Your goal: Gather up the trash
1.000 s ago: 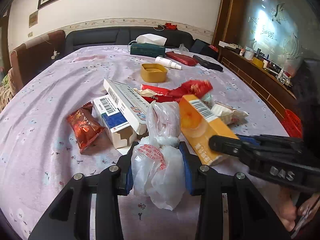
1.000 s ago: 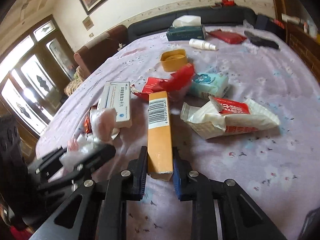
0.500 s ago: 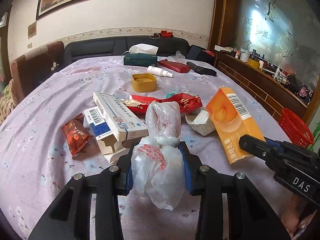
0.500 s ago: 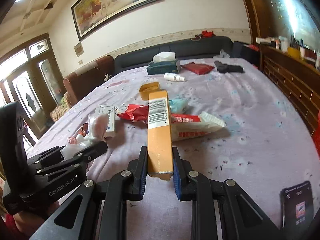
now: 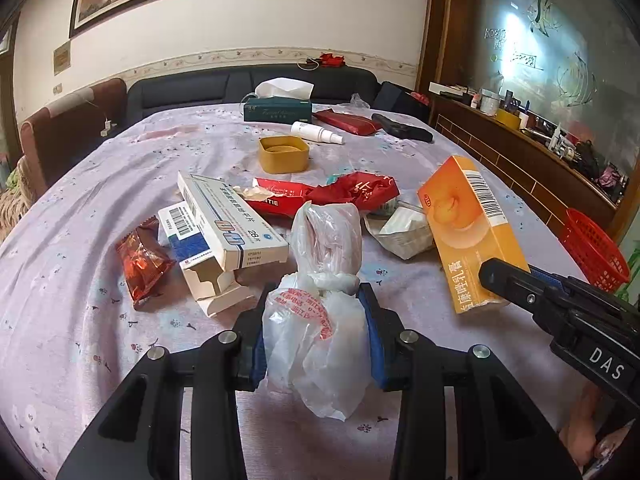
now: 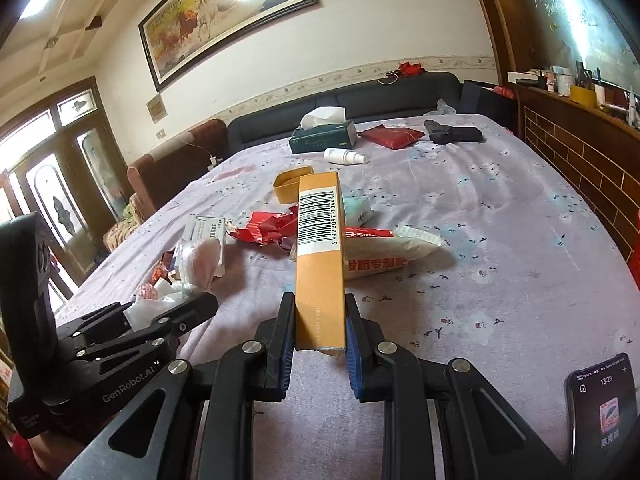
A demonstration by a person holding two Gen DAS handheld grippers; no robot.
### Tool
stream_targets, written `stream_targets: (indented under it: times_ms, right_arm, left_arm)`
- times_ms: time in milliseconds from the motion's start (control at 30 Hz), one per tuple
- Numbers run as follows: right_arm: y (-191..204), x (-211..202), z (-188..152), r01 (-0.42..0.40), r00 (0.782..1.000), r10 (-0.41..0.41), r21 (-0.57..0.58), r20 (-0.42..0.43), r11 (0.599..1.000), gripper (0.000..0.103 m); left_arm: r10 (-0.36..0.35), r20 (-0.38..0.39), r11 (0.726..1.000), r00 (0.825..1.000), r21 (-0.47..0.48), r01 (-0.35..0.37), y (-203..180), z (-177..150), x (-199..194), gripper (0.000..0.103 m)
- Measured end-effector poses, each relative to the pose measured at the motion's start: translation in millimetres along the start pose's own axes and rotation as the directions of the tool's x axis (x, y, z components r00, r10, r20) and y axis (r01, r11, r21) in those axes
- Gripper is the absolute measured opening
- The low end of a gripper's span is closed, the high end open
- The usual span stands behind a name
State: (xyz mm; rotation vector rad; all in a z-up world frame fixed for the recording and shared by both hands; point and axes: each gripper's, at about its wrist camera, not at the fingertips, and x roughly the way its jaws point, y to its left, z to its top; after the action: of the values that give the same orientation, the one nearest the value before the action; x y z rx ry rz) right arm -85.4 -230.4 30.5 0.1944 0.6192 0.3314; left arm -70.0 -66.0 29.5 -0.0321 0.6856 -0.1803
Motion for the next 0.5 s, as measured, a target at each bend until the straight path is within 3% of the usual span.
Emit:
stream_targets:
  times_ms: [167, 333, 500]
  right_arm:
    - [-1, -3, -1, -0.009, 1.0, 0.009, -0.001, 0.017, 1.0, 0.024]
    - [3, -9, -3, 0.034, 0.998, -0.033, -0.024, 0.045, 0.999, 0.024]
    - [-1, -18, 0, 0.024, 0.999, -0.024, 0.008, 0.024, 1.0, 0.024]
  left_arm:
    - [0.002, 0.003, 1.0, 1.0, -0.003, -0.002, 1, 0, 0, 0.038]
    - [0.019, 0.009, 1.0, 1.0, -0.001, -0.019, 0, 0, -1, 0.038]
    - [0.011, 0.011, 1.0, 1.0, -0.004, -0.011, -4, 3, -4, 0.038]
